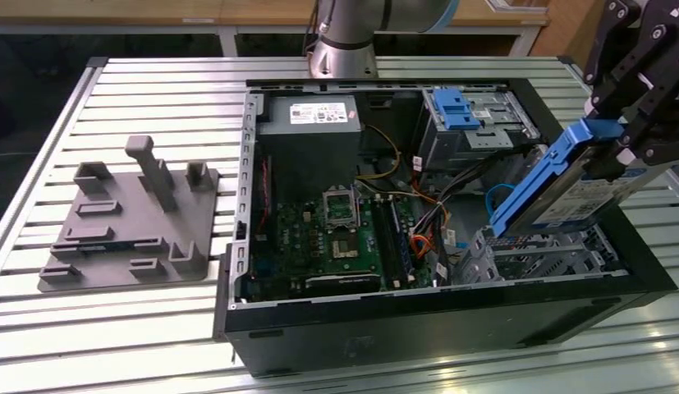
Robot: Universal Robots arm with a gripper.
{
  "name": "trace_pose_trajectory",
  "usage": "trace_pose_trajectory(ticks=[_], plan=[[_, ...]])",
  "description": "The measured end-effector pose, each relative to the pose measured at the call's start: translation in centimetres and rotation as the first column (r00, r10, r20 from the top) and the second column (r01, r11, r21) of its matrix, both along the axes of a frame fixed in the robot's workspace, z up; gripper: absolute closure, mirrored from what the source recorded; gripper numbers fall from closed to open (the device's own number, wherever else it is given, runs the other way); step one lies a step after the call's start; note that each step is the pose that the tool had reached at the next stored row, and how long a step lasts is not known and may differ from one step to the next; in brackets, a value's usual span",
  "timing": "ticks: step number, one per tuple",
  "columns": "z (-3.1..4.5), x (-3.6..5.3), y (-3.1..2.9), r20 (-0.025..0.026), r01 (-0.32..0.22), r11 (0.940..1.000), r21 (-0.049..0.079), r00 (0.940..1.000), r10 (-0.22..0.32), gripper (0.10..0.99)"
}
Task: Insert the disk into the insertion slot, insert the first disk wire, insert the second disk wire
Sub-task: 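Insert the disk into the insertion slot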
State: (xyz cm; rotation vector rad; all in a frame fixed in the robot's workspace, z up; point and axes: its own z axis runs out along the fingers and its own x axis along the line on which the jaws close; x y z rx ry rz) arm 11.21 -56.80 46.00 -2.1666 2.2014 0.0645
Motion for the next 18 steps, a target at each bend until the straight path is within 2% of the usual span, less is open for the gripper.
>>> trace_pose_trajectory(ticks=[18], plan=[[-0.98, -0.01, 0.01, 0.0000, 0.000, 1.0000, 0.000, 1.0000, 0.000, 0.725]])
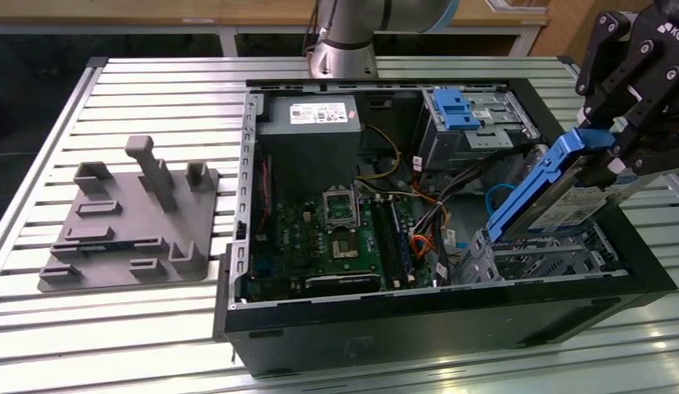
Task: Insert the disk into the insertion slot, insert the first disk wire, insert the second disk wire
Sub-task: 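Insert the disk into the insertion slot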
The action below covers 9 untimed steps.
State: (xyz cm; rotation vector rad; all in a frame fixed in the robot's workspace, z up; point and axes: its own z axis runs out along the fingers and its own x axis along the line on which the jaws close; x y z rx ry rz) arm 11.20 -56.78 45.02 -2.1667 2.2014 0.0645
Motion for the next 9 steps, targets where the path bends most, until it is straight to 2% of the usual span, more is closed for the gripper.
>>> trace_pose_trajectory(ticks=[9], plan=[[-0.56, -0.04, 0.00, -0.0001, 0.000, 1.0000, 0.000, 1.0000, 0.000, 0.725]])
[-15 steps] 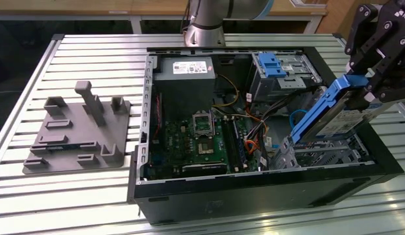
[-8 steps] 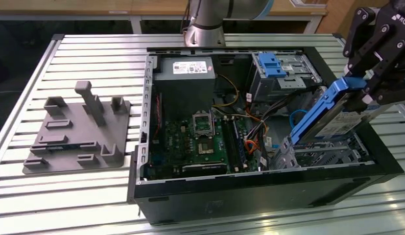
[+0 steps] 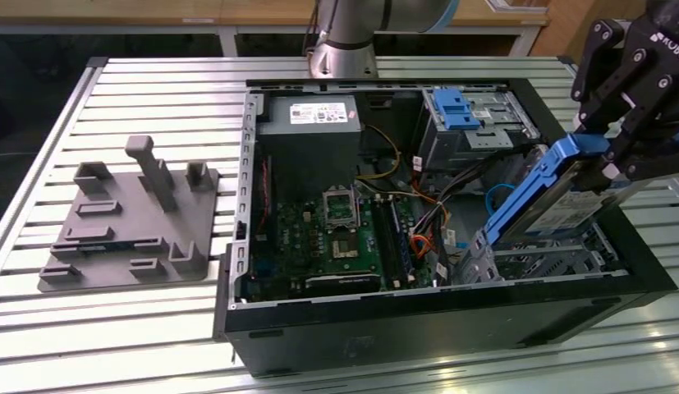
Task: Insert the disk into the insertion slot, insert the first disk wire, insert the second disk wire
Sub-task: 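Insert the disk into the insertion slot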
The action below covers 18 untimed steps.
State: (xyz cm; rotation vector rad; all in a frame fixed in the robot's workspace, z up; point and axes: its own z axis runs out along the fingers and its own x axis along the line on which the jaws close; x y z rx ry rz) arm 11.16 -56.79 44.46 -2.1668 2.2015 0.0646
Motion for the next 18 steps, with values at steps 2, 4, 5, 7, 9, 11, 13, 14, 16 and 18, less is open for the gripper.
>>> trace_pose_trajectory(ticks=[2, 4, 5, 7, 9, 11, 13, 14, 16, 18], plan=[[-0.15, 0.00, 0.00, -0.0001, 0.000, 1.0000, 0.000, 1.0000, 0.000, 0.725], [-0.30, 0.00, 0.00, -0.0003, 0.000, 1.0000, 0.000, 1.0000, 0.000, 0.725], [-0.36, 0.00, 0.00, -0.0003, 0.000, 1.0000, 0.000, 1.0000, 0.000, 0.725], [-0.46, 0.00, 0.00, -0.0004, 0.000, 1.0000, -0.001, 1.0000, 0.000, 0.725], [-0.58, -0.01, 0.00, -0.0006, 0.000, 1.0000, -0.001, 1.0000, 0.000, 0.725], [-0.70, -0.01, 0.00, -0.0005, 0.000, 1.0000, 0.000, 1.0000, 0.000, 0.725], [-0.71, 0.00, 0.00, -0.0004, 0.000, 1.0000, 0.000, 1.0000, 0.000, 0.725], [-0.71, 0.00, 0.00, -0.0004, 0.000, 1.0000, 0.000, 1.0000, 0.000, 0.725], [-0.71, 0.00, 0.00, -0.0004, 0.001, 1.0000, 0.000, 1.0000, -0.001, 0.725], [-0.69, 0.01, 0.00, -0.0006, 0.002, 1.0000, 0.000, 1.0000, -0.002, 0.725]])
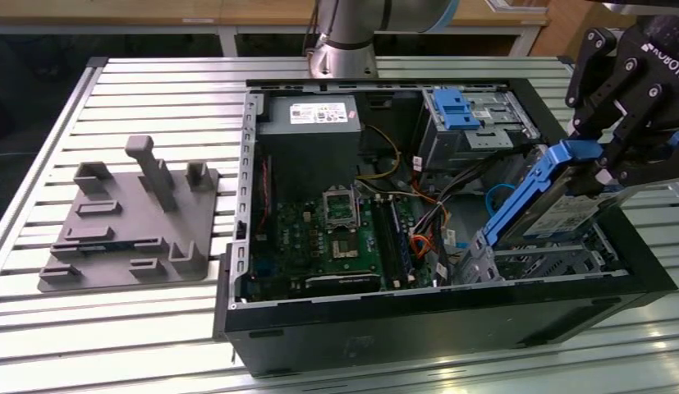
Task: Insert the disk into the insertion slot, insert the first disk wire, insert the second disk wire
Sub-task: 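Insert the disk into the insertion slot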
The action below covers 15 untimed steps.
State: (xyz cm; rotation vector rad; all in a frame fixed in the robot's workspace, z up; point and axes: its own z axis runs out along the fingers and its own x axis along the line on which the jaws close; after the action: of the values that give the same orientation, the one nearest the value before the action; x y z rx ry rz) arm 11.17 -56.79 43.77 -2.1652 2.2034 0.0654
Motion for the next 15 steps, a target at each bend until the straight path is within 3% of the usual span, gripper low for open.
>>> trace_pose_trajectory(ticks=[7, 15], plan=[[0.54, 0.05, 0.00, -0.0002, 0.006, 1.0000, 0.000, 1.0000, -0.006, 0.725], [0.46, 0.06, 0.00, -0.0046, 0.017, 0.9999, 0.000, 0.9998, -0.017, 0.725]])
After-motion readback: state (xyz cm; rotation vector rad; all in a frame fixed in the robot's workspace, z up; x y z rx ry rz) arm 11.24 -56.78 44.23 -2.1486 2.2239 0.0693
